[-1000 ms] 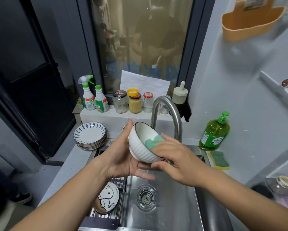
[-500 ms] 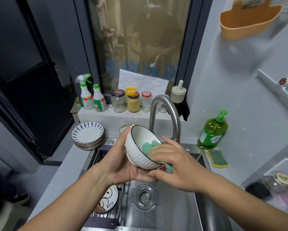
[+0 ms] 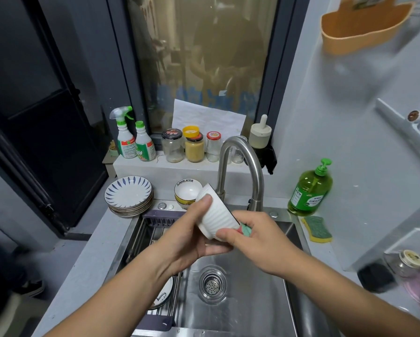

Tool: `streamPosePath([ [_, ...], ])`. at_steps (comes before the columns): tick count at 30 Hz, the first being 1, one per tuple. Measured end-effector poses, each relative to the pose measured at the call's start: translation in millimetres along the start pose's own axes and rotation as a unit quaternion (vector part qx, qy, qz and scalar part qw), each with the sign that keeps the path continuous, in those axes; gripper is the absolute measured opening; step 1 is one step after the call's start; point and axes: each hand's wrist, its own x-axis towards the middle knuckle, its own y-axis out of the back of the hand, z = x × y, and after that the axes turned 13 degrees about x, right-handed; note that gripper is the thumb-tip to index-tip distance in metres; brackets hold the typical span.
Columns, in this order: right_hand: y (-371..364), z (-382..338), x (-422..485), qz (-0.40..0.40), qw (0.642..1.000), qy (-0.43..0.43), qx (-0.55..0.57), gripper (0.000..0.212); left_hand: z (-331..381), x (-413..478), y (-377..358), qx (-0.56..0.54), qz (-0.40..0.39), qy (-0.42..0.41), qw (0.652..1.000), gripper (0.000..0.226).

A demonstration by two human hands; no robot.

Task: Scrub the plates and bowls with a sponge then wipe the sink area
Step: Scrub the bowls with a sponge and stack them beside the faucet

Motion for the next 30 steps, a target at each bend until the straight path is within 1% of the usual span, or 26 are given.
streamPosePath([
  [1,-1,-2,0,0.002,1.0,-0.004,0.014,0.015,2,0,-1,-0.011,-0.001,0.015,1.0,0.081],
  [2,0,-3,0,-0.002,1.0,0.0,0.014,0.017,3,1,0,-0.032,-0.005,0.03,0.999,0.081],
  [3,0,-4,-1,-0.013,1.0,0.014,0.002,0.019,3,1,3,-0.054,-0.009,0.043,0.998,0.086],
  [5,1,-5,-2,-0.038,0.995,0.053,-0.071,0.022,5,3,9,-0.071,-0.024,0.069,0.995,0.101],
  [6,2,-5,-2,-0.047,0.992,0.064,-0.094,0.021,5,3,13,-0.065,-0.04,0.085,0.993,0.108],
  [8,6,-7,-3,-0.059,0.992,0.058,-0.098,0.017,3,2,18,-0.036,-0.071,0.111,0.991,0.115],
  [9,8,-7,-3,-0.066,0.992,0.046,-0.102,0.015,2,0,18,-0.026,-0.086,0.107,0.99,0.114],
  [11,8,-5,-4,-0.081,0.989,0.037,-0.118,0.008,0,-5,17,-0.034,-0.105,0.059,0.992,0.106],
  [12,7,-3,-5,-0.084,0.988,0.041,-0.123,0.009,-2,-7,16,-0.044,-0.095,0.027,0.994,0.101],
  [14,6,-2,-6,-0.093,0.986,0.053,-0.128,0.013,-4,-9,14,-0.068,-0.082,-0.002,0.994,0.093],
  [15,6,0,-6,-0.102,0.983,0.064,-0.142,0.018,-5,-11,12,-0.069,-0.077,-0.002,0.995,0.09],
  [17,8,3,-8,-0.121,0.966,0.084,-0.214,0.027,-7,-14,10,-0.07,-0.082,0.012,0.994,0.09],
  [19,12,3,-9,-0.124,0.946,0.098,-0.283,0.028,-8,-13,14,-0.079,-0.091,0.032,0.992,0.097],
  [21,12,2,-10,-0.118,0.941,0.093,-0.302,0.029,-9,-9,20,-0.092,-0.104,0.059,0.989,0.104],
  [22,11,2,-10,-0.111,0.951,0.081,-0.277,0.027,-8,-7,22,-0.1,-0.11,0.076,0.986,0.106],
  [23,9,0,-10,-0.1,0.969,0.056,-0.218,0.022,-10,-5,23,-0.108,-0.114,0.086,0.984,0.105],
  [24,8,-4,-9,-0.083,0.987,0.019,-0.137,0.015,-10,-5,22,-0.117,-0.113,0.083,0.983,0.102],
  [25,8,-8,-8,-0.065,0.996,-0.016,-0.052,0.006,-11,-5,19,-0.133,-0.104,0.071,0.983,0.094],
  [26,9,-10,-8,-0.053,0.998,-0.044,0.008,0.009,-12,-7,16,-0.151,-0.091,0.05,0.983,0.083],
  [27,10,-11,-7,-0.047,0.996,-0.068,0.046,0.017,-13,-7,16,-0.163,-0.081,0.028,0.983,0.073],
  [28,11,-11,-7,-0.045,0.992,-0.088,0.074,0.019,-14,-8,17,-0.166,-0.082,0.009,0.983,0.065],
  [29,12,-11,-6,-0.036,0.99,-0.102,0.094,0.019,-14,-9,19,-0.162,-0.085,-0.003,0.983,0.064],
  [30,13,-10,-7,-0.024,0.987,-0.11,0.115,0.022,-12,-9,21,-0.161,-0.096,-0.007,0.982,0.071],
])
